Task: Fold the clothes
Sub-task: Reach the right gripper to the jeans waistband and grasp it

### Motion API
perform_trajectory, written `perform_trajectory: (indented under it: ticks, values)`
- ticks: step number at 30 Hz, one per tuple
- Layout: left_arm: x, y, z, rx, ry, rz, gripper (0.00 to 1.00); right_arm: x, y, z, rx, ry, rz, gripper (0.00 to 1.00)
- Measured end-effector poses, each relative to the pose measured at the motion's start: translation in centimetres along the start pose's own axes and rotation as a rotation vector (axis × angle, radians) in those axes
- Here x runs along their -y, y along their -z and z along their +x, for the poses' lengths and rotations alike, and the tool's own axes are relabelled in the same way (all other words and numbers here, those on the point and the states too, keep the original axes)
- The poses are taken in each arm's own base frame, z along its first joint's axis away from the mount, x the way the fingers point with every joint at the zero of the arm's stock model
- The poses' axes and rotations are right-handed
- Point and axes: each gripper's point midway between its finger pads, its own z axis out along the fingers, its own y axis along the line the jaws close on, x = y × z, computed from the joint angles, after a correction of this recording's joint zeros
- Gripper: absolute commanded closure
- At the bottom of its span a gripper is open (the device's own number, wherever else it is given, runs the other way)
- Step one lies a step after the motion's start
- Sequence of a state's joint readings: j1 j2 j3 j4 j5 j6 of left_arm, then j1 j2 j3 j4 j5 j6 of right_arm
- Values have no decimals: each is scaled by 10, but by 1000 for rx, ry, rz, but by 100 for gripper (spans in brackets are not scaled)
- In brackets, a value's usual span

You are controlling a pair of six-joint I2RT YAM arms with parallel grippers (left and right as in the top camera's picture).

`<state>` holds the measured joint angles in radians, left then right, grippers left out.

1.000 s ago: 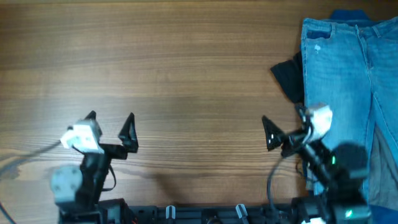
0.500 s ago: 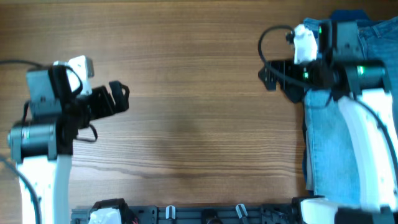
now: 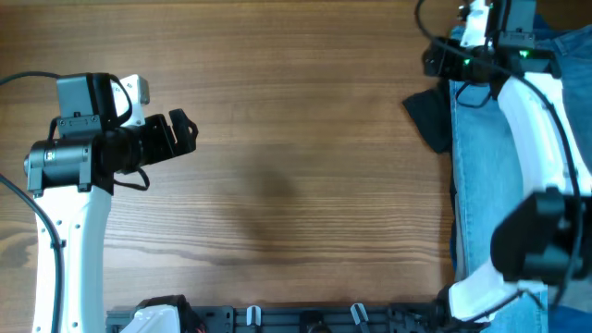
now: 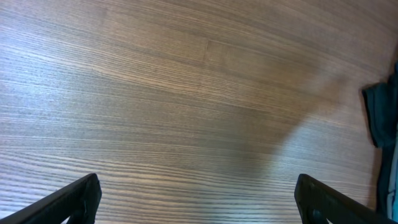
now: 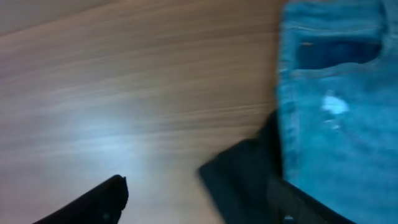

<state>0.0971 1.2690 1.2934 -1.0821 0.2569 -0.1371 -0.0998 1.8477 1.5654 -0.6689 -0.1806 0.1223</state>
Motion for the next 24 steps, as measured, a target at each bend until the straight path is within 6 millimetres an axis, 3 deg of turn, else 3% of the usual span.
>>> perform_trajectory:
  ticks: [2, 3, 9, 21, 24]
  values:
    - [0, 0, 0, 0, 0, 0, 0, 20, -21, 7, -31, -28, 60, 28]
    - [0, 0, 0, 0, 0, 2, 0, 35, -41, 20, -75, -42, 115, 28]
    - [0, 0, 0, 0, 0, 3, 0, 72, -77, 49, -166, -39, 277, 32]
    - [1, 0, 0, -1, 0, 3, 1, 97, -90, 75, -253, -25, 400, 60]
    - [1, 0, 0, 0, 0, 3, 1, 105, -86, 76, -259, -13, 453, 78]
